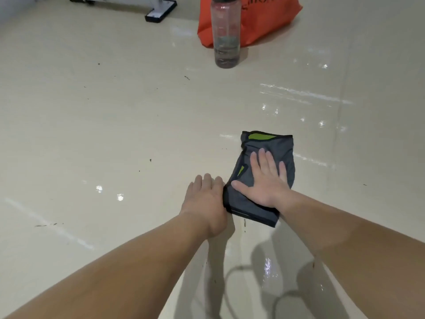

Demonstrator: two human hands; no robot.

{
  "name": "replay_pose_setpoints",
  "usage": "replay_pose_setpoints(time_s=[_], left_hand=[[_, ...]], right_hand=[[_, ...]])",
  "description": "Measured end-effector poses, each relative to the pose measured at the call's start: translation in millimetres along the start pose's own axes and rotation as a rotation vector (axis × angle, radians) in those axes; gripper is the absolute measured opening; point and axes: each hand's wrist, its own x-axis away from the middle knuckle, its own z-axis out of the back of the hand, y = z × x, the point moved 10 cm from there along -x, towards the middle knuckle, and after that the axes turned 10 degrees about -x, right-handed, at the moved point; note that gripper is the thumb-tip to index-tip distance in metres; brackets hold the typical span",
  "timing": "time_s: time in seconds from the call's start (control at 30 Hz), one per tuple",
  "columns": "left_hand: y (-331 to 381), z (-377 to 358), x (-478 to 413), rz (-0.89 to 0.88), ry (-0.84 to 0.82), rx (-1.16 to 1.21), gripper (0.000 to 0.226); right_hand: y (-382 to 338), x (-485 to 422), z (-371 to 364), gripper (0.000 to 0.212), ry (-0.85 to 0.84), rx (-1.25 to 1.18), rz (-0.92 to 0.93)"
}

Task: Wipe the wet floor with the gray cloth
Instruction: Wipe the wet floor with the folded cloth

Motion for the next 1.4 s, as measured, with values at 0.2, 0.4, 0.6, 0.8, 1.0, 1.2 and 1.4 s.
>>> replay_pose_setpoints(time_s=[0.2,0.4,0.6,0.8,1.0,1.2,1.4], left_hand=[[47.5,4.1,-12.9,-0.108,0.016,-0.156,0.078],[96.4,9.2,-27.1,-0.257,0.029,-0.140,0.083],[101.2,6.6,-42.5,-0.309,0.048,-0.186,0.082],[65.6,-2.0,-50.0,-0.244,0.026,-0.141,0.091],[38.3,15.5,-33.0,-0.151,0.049,0.010,0.077],[-25.1,1.6,16.1,0.038,-0.074,-0.009,0.085],[-74.2,-11.7,64.1,0.263,-0.126,0.028,0.074]], right_hand=[[104.3,48.3,26.1,0.104,0.223,-0.157,-0.302],[99.2,130.4,-25.8,0.092,0.418,-0.056,-0.297],[77.9,147.9,-52.7,0.100,0.244,-0.017,-0.201],[94.1,73.3,3.6,0.118,0.081,-0.046,-0.217],[85.1,-4.3,41.0,0.117,0.133,-0.071,-0.335],[21.1,-57.3,42.2,0.109,0.196,-0.098,-0.306],[-57.0,-50.6,-2.7,0.102,0.109,0.078,-0.047]])
